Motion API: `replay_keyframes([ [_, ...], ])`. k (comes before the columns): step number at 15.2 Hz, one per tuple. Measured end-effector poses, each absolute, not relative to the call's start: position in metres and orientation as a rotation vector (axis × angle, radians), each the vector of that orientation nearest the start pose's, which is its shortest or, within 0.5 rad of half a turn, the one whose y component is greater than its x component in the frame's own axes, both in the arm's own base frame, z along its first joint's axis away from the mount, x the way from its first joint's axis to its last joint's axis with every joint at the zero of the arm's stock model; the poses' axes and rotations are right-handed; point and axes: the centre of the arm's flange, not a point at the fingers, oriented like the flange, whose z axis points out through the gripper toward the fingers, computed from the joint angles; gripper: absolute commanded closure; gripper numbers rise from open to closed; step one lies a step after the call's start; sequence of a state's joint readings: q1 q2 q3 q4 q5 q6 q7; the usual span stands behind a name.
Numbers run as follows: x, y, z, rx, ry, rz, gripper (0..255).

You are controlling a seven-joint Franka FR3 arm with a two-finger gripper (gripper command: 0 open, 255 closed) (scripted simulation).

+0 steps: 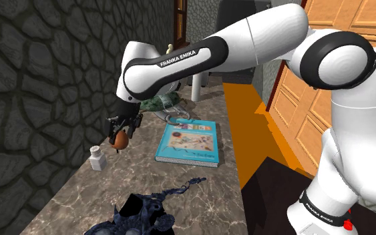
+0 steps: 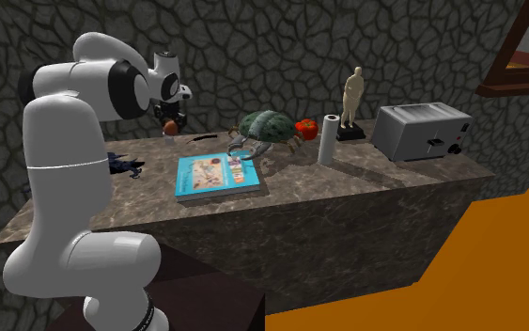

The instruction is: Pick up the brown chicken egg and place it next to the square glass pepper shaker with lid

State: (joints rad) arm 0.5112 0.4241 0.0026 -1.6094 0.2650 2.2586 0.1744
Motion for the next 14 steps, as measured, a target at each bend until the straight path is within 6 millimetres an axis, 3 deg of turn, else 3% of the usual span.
replay_keyframes([
  [14, 0.602, 0.348, 0.334, -2.836, -0.275, -0.194, 255],
])
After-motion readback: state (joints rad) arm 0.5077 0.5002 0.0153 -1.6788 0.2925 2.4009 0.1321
